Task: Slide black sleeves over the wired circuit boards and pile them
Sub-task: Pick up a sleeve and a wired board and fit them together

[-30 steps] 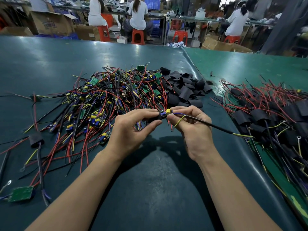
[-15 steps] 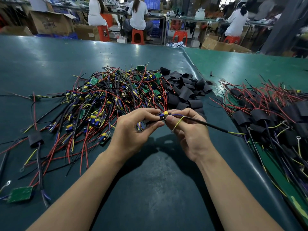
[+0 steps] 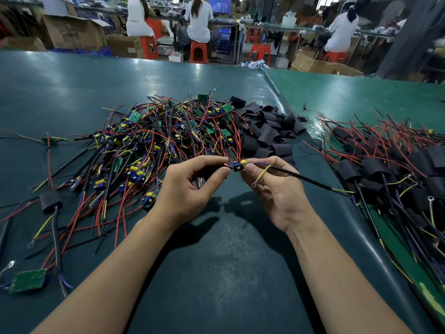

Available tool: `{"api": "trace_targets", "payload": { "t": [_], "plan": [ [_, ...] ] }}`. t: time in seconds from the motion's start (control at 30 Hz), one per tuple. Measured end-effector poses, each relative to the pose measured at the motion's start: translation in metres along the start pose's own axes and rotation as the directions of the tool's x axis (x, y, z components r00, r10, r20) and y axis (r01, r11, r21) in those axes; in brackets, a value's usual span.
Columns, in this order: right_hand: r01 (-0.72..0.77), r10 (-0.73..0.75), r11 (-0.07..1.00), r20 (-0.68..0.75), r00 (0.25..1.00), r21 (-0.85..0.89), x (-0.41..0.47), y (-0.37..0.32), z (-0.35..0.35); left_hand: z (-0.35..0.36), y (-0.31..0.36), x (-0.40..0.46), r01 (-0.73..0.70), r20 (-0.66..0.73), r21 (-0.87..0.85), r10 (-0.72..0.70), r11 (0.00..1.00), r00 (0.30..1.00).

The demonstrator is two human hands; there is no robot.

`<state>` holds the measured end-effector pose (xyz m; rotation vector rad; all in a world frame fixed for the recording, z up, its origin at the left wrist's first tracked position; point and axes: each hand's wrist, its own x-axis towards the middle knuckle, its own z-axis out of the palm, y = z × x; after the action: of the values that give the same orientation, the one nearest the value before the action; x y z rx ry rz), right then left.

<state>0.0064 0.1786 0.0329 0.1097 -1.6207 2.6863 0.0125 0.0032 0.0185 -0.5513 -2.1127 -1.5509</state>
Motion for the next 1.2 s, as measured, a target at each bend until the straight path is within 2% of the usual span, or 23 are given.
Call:
{"api": "trace_targets", "payload": {
  "t": [0.2,0.3,0.37,0.43,0.47,0.6,1.0,1.1,1.2],
  "plan": [
    [-0.050,0.052,0.998,-0.078,0.996,0.022,0.002,0.001,0.000,0.000,0.000,0.002,0.046,-0.039,-0.031,-0.048,0.998,0.998],
    [-0.016,0.018,1.000,-0.095,0.995,0.017,0.004,0.001,-0.002,-0.001,-0.002,0.002,0.035,0.018,-0.003,-0.035,0.999,0.999],
    [0.016,-0.028,0.994,-0.107,0.994,-0.111,0.005,0.003,-0.005,-0.002,-0.004,0.002,0.033,0.082,0.044,-0.037,0.998,0.996],
    [0.027,-0.059,0.964,-0.113,0.992,-0.264,0.005,0.006,-0.008,-0.002,-0.007,0.001,0.080,0.126,0.031,-0.084,0.996,0.989],
    [0.026,-0.061,0.958,-0.113,0.992,-0.286,0.006,0.007,-0.009,-0.001,-0.009,0.001,0.110,0.127,0.010,-0.110,0.994,0.986],
    [0.028,-0.041,0.987,-0.081,0.996,-0.160,0.007,0.007,-0.008,-0.005,-0.011,0.004,0.192,0.091,-0.126,-0.182,0.973,0.979],
    [0.056,-0.058,0.996,-0.041,0.997,-0.065,0.004,0.003,-0.007,-0.007,-0.009,0.007,0.355,0.175,-0.184,-0.325,0.916,0.929],
    [0.048,-0.050,0.997,-0.036,0.998,-0.060,0.004,0.002,-0.007,-0.008,-0.006,0.006,0.316,0.168,-0.136,-0.292,0.939,0.942],
    [0.050,-0.053,0.997,-0.034,0.998,-0.064,0.003,0.001,-0.007,-0.008,-0.004,0.004,0.278,0.157,-0.168,-0.253,0.946,0.955]
  ]
}}
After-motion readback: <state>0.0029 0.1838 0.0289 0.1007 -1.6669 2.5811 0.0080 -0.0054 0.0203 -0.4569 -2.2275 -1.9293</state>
